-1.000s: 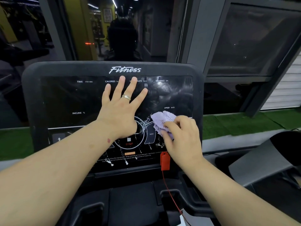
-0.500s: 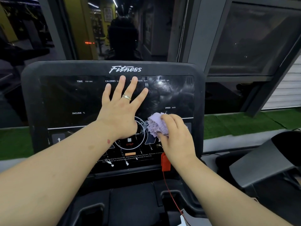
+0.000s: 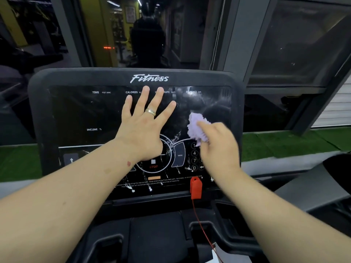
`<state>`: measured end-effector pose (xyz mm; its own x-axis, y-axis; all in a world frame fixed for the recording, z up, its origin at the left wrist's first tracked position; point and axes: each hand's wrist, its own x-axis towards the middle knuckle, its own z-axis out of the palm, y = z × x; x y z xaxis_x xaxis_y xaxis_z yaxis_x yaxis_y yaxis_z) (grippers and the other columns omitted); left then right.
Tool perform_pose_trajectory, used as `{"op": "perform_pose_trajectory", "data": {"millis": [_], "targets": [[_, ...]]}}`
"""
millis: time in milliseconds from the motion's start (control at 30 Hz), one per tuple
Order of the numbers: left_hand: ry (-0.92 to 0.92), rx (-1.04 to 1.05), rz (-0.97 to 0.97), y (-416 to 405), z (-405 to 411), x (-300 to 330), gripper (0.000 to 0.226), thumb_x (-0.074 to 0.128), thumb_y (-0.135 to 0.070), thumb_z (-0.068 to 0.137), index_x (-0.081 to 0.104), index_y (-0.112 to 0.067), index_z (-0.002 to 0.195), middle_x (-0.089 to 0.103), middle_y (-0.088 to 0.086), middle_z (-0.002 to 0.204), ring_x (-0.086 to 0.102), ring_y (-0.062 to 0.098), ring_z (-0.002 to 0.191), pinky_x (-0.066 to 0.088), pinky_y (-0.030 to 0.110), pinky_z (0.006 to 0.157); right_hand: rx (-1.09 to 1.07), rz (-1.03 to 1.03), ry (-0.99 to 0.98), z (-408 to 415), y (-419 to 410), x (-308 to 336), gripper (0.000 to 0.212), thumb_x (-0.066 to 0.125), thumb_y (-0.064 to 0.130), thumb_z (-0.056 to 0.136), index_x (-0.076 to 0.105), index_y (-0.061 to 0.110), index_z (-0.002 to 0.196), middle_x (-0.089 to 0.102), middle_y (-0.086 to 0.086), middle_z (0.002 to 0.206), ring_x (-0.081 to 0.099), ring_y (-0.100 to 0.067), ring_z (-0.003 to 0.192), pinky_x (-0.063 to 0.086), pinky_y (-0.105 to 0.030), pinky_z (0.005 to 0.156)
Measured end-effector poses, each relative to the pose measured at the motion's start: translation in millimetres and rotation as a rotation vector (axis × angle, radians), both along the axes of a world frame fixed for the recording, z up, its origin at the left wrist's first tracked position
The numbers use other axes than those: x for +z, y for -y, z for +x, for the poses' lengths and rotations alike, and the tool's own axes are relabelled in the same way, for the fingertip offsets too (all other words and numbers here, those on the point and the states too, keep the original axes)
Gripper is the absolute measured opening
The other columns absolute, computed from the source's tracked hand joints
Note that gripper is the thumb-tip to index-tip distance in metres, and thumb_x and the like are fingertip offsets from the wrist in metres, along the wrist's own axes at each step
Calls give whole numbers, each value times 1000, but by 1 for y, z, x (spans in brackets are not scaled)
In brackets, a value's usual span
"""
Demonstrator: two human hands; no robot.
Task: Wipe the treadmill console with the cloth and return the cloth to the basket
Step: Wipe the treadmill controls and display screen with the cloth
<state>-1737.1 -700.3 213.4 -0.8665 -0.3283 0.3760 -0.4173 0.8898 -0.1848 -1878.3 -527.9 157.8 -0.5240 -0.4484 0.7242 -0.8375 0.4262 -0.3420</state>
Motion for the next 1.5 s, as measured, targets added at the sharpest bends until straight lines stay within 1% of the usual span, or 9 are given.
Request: {"op": "perform_pose_trajectory", "data": {"millis": [167,333,500,700,900,1033,1233,1400,1500], "targets": [[-10,-4,0,-1,0,-1,105,56,-30,80,-13,-41,159,-31,2,166,-32,33,150,-11,62,121,235,259,-33,51,-3,-35,51,54,5,71,66,21,118,55,-4,90,54,-31,76,53,-44,62],[-2,6,1,0,0,0,108,57,-29,78,-14,-42,159,-32,2,166,-33,33,151,-11,63,121,-20,62,121,5,-10,10,50,61,2,76,61,28,119,53,-5,90,55,-32,79,50,-40,64],[-16,0,11,-2,0,-1,107,56,-28,78,-11,-42,159,-31,1,166,-32,32,151,-11,62,121,156,316,38,60,-6,-26,47,64,0,68,65,20,111,45,-2,84,49,-26,67,50,-38,54],[0,12,4,-2,-1,0,109,57,-29,78,-14,-42,158,-32,2,166,-33,33,150,-11,62,121,-131,79,171,4,-17,3,41,57,5,82,66,22,118,48,-6,92,52,-33,70,51,-40,63],[-6,15,1,-2,-1,-1,109,56,-28,76,-15,-42,158,-32,2,166,-33,33,150,-11,63,121,153,296,211,44,-18,-15,33,55,9,79,68,28,102,40,4,86,50,-23,69,48,-36,61],[-3,16,-4,-2,-2,-1,110,57,-30,77,-15,-42,158,-32,2,166,-33,33,150,-11,63,121,-101,-4,250,-9,-22,25,34,50,8,81,68,24,104,50,-5,89,57,-30,74,51,-39,67],[-12,21,-10,-3,-1,-3,108,56,-29,76,-13,-41,159,-32,2,166,-32,34,150,-10,63,121,207,365,260,43,-10,-6,30,52,7,83,67,26,100,46,-1,89,57,-25,69,52,-39,62],[-2,20,-3,-2,-2,-2,110,57,-31,77,-15,-42,158,-32,2,165,-33,33,150,-10,63,121,-36,-47,354,-23,-11,46,37,43,11,82,67,30,103,52,-2,93,66,-19,60,59,-39,63],[-11,23,-3,-2,-3,-3,109,56,-30,76,-14,-41,159,-32,2,166,-32,34,150,-10,63,121,33,264,202,22,-4,15,30,53,8,83,66,24,105,41,-1,92,52,-25,69,50,-35,69]]}}
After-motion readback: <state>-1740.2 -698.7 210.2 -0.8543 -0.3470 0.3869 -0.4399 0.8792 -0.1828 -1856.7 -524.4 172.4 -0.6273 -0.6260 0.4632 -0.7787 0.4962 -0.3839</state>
